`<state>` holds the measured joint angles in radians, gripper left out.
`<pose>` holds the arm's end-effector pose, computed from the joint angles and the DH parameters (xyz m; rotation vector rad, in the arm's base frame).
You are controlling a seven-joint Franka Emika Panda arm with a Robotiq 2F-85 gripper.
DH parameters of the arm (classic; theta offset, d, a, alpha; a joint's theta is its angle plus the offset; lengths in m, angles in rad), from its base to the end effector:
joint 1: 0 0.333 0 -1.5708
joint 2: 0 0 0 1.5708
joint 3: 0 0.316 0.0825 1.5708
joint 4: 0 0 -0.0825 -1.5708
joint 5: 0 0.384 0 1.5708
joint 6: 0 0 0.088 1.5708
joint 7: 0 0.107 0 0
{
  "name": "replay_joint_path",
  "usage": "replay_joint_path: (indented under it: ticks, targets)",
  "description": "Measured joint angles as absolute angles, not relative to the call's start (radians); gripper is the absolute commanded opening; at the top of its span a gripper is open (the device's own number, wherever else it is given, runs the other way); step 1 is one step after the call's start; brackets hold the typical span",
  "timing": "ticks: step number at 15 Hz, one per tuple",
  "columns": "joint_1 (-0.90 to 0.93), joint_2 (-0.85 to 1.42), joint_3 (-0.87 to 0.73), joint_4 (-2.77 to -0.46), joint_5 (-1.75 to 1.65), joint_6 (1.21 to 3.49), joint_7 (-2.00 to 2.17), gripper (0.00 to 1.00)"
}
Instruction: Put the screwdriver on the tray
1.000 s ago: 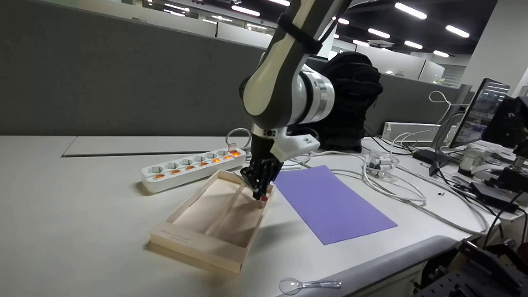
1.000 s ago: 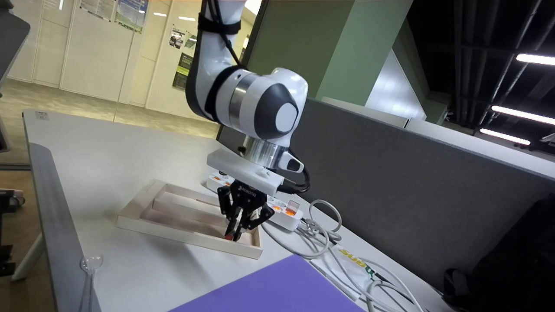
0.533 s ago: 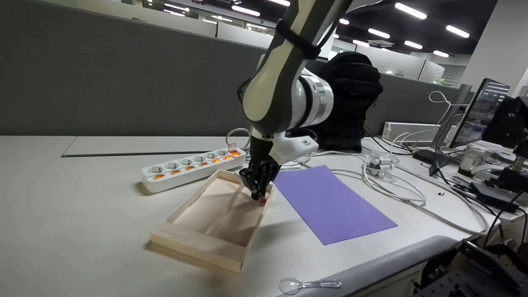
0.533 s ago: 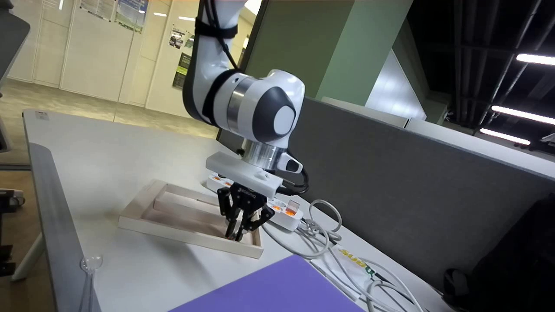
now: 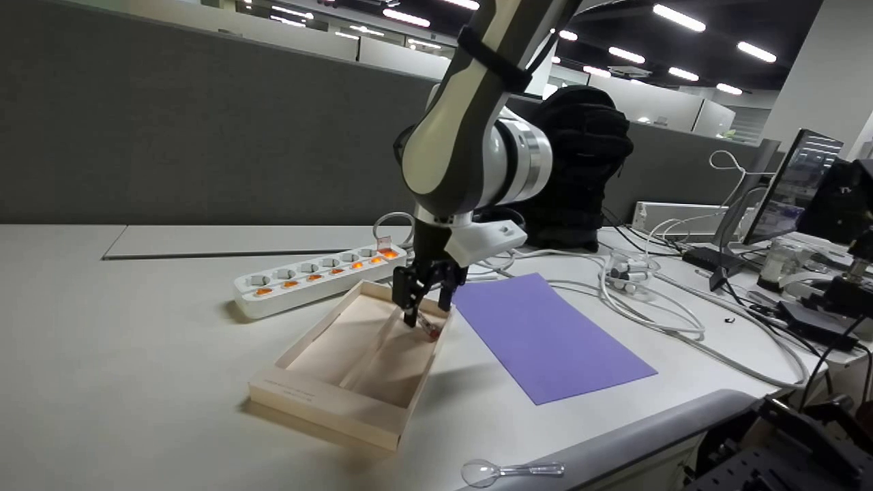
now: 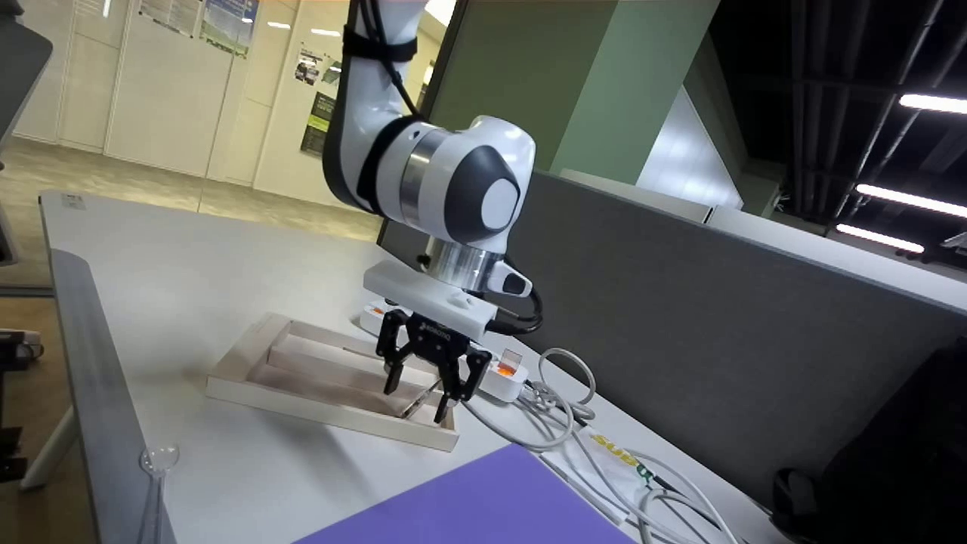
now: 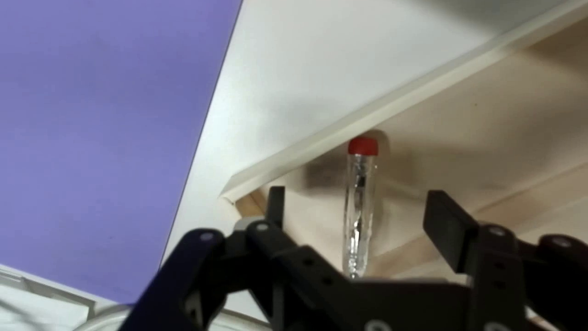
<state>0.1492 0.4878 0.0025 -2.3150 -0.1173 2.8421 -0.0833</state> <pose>0.5113 0.0845 0.1352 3.0603 0.5349 0.0629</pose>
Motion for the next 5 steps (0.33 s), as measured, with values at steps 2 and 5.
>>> replay_joint_path:
  ticks: [2,5]
  targets:
    - [0.149,0.470,0.002,-2.315,-0.117,2.842,-0.079,1.00]
    - [0.147,0.434,-0.001,-2.316,-0.117,2.809,-0.077,1.00]
